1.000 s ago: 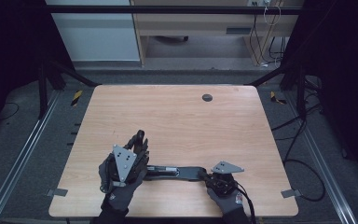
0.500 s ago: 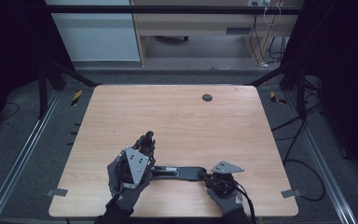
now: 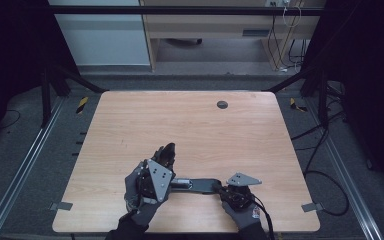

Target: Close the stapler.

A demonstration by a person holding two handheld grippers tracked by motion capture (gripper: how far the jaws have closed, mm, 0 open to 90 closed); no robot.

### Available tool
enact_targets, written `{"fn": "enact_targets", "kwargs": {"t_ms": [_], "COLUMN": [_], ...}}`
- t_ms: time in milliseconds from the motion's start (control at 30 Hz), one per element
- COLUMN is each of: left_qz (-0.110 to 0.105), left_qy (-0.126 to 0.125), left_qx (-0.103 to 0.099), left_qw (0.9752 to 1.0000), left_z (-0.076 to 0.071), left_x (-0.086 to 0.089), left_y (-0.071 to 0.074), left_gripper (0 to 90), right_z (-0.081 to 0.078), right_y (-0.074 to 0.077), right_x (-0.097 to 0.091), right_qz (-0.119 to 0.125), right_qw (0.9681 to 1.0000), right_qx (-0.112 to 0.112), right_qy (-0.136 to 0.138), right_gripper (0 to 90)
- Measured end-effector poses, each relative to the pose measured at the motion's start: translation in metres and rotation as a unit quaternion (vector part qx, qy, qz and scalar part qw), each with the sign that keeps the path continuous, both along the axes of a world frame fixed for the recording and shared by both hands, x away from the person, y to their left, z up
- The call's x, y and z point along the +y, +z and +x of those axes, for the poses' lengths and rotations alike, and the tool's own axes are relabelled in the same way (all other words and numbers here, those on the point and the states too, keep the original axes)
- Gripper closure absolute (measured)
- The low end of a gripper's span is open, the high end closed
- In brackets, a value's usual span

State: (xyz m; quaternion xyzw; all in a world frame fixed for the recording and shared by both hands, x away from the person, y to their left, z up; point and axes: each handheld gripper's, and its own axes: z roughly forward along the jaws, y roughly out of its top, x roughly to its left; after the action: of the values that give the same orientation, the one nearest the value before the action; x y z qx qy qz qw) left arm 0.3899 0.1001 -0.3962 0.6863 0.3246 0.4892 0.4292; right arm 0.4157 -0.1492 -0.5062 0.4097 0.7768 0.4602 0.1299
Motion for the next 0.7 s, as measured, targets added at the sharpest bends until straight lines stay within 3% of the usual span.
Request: {"fn": "enact_targets", "kwargs": {"t_ms": [233, 700], "left_qz": [0.041, 0.061], "left_qy": [-0.001, -0.005], "left_qx": [-0.01, -0.013], "left_qw": [0.9991, 0.998], "left_z": [0.0, -0.001], "left_x": [-0.019, -0.032], "left_y": [-0.008, -0.015], "left_gripper": [60.6, 59.5], "right_z": [0.0, 0.0], "right_y": [0.0, 0.0], "right_x": [0.0, 0.001], "right_qz": [0.0, 0.0], "right_qw": [1.0, 1.0], "right_qx": [0.0, -0.002], "right_qy": [0.001, 0.002], "right_gripper": [90.0, 90.0]}}
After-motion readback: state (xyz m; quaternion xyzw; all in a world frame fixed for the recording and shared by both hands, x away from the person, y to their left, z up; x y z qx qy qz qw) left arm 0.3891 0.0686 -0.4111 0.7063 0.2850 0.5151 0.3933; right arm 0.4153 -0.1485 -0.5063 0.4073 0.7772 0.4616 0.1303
